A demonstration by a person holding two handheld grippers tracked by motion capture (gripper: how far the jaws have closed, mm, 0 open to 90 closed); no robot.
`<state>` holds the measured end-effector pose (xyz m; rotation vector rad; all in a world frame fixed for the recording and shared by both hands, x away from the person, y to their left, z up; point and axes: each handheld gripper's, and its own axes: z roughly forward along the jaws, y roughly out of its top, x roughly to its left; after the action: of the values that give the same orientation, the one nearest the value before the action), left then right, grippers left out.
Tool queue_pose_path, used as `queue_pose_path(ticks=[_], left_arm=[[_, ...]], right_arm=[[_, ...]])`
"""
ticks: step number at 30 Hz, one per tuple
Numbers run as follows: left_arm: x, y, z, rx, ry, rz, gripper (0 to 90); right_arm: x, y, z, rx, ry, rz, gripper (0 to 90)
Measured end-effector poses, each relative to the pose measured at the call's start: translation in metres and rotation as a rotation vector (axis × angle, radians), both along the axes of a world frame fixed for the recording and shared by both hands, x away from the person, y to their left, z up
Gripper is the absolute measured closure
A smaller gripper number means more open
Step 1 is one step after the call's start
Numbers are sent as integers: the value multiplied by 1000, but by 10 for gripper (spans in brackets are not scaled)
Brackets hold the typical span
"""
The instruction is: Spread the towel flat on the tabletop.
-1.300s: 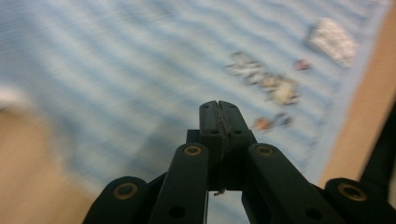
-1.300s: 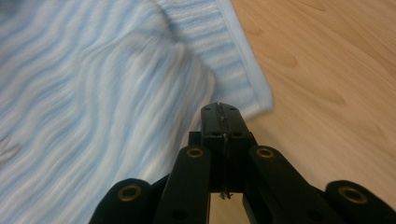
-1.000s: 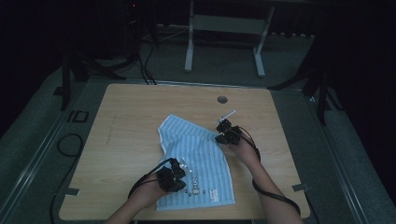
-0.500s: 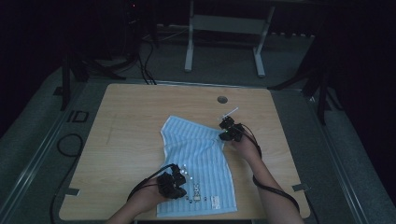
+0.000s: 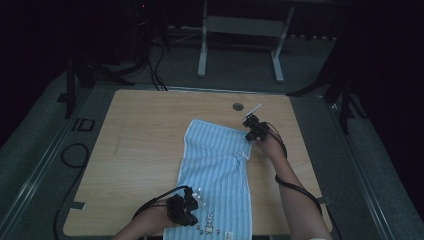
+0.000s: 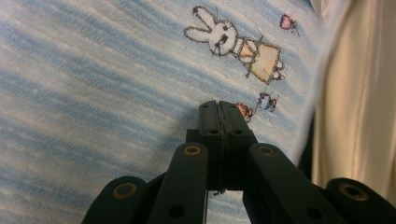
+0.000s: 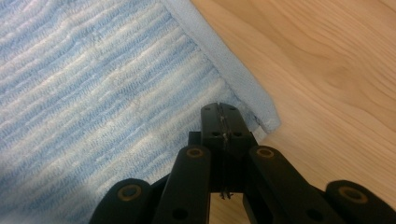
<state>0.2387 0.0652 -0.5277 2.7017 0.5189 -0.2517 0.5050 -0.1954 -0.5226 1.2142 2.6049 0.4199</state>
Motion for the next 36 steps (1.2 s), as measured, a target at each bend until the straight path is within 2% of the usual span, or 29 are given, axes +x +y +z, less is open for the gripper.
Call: queue_pose_path(ticks=[1,2,5,7,10,11,13,14,15,16,18,20,21,23,26,27,28,29,36], left_arm=[[0,0,0,0,0,0,886],[-1,0,0,-1,5,-1,885],[-1,1,0,-3,19,-10,875],[-2,-1,0,4,31,-34,873],[-4,-3,2,5,9,-39,865],[-4,-3,5,-2,-15,-28,865],[-2,-3,12,-23,-41,-12,866],[-2,-3,15,-48,-52,8,866],[-1,-7,22,-82,-79,31,867],[-1,-7,22,-82,-79,31,866],[-1,-14,24,-101,-88,29,866],[3,-21,19,-94,-66,15,866],[5,-23,14,-80,-59,23,866],[9,-26,8,-75,-40,21,866],[8,-32,-1,-49,-40,14,866],[8,-32,-2,-62,-32,18,868],[8,-32,-2,-59,-31,16,867],[8,-32,-2,-56,-32,13,867],[11,-36,-3,-77,-17,27,867]], right_arm=[[0,0,0,0,0,0,898],[3,-8,0,-1,3,-25,898],[5,-11,0,2,1,-33,897],[11,-23,0,10,-8,-78,859],[12,-26,1,-1,-4,-96,863],[11,-27,3,3,-5,-98,875],[3,-26,12,66,-12,-80,881],[-4,-24,17,100,-23,-65,884],[-21,-19,23,145,-31,-21,885],[-21,-19,23,145,-31,-21,885],[-40,-12,23,172,-24,12,891],[-51,-10,20,183,-10,31,892],[-60,-9,14,185,-2,22,892],[-61,-9,11,179,0,24,892],[-60,-10,1,151,22,14,892],[-58,-9,-2,136,28,13,896],[-56,-10,-3,143,27,10,895],[-50,-9,-3,119,15,2,896],[-31,-7,-3,104,5,-13,896]])
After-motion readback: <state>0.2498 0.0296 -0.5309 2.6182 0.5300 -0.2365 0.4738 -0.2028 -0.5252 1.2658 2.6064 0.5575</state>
